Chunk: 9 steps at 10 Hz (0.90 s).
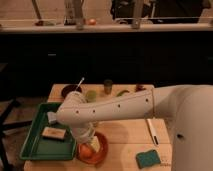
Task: Place apple in red bowl
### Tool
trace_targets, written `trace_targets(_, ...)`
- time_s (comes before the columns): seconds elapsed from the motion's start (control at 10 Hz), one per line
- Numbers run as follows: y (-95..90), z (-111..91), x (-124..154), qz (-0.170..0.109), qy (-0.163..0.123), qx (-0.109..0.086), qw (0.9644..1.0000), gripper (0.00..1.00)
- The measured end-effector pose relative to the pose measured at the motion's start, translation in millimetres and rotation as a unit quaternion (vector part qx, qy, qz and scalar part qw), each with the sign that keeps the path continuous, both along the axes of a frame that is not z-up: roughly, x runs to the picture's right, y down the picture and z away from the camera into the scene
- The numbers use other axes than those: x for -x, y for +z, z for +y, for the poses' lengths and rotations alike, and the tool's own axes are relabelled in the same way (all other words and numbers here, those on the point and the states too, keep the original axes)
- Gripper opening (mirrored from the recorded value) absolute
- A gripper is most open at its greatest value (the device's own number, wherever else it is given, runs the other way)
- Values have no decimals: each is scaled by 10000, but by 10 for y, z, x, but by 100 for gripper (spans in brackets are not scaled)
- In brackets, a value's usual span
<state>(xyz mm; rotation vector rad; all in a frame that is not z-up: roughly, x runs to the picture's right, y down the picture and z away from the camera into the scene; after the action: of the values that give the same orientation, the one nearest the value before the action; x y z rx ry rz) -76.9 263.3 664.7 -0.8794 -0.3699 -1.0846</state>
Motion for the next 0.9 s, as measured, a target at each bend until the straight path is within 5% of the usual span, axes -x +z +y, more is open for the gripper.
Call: trace_targets(0.9, 5, -118, 151, -39, 0, -31, 10000, 0)
